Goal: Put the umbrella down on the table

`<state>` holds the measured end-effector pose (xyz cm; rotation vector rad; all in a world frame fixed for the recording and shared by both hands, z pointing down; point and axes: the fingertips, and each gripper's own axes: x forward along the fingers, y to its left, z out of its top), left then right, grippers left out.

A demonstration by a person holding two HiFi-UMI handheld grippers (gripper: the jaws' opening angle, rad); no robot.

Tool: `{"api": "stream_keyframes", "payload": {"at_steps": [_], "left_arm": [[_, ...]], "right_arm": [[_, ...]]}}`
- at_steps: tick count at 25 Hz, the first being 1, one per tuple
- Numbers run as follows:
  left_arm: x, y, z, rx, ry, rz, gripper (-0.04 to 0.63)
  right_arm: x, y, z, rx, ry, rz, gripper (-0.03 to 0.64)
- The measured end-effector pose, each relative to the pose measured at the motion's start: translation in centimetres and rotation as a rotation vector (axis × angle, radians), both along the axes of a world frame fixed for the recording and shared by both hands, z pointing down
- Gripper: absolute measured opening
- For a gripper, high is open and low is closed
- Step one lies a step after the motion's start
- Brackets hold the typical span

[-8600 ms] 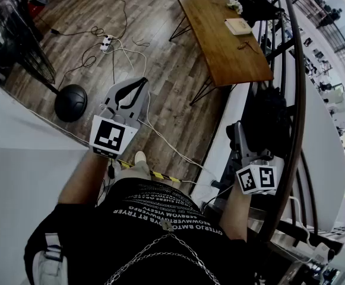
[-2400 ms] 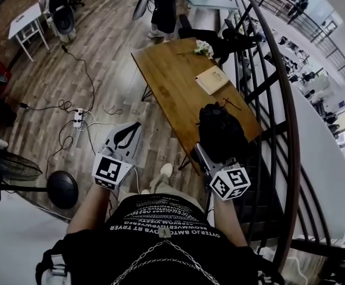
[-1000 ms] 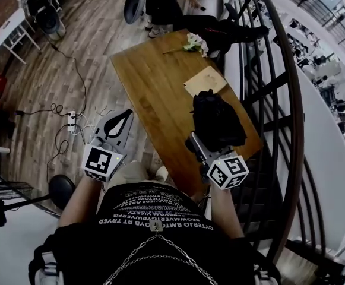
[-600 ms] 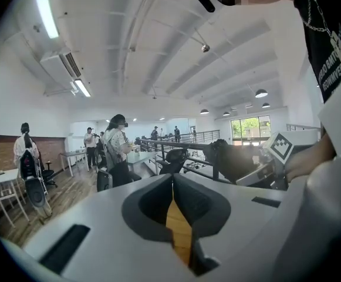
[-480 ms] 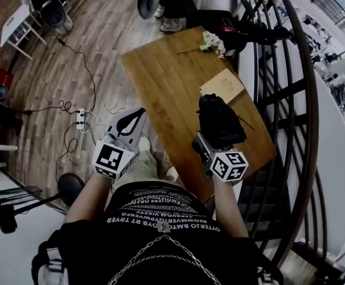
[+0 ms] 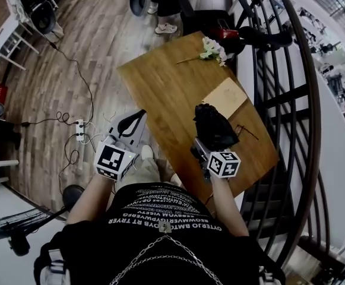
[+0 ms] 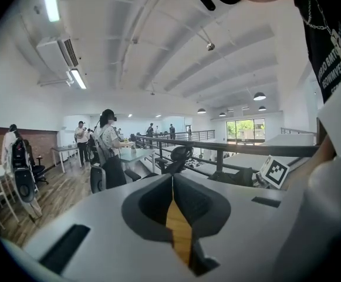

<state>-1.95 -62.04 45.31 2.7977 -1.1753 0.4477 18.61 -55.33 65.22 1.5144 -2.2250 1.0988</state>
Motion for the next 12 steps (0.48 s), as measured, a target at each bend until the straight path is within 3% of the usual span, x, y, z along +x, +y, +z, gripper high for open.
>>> {"api": "stream_keyframes", "payload": {"at_steps": [12], "left_arm": [[-0.3,-5.4,1.6,-0.066,0.021,0.027,0.029]], "right_arm": [[-0.3,-3.5,8.6,-0.179,0.054,0.018,0.284]]}}
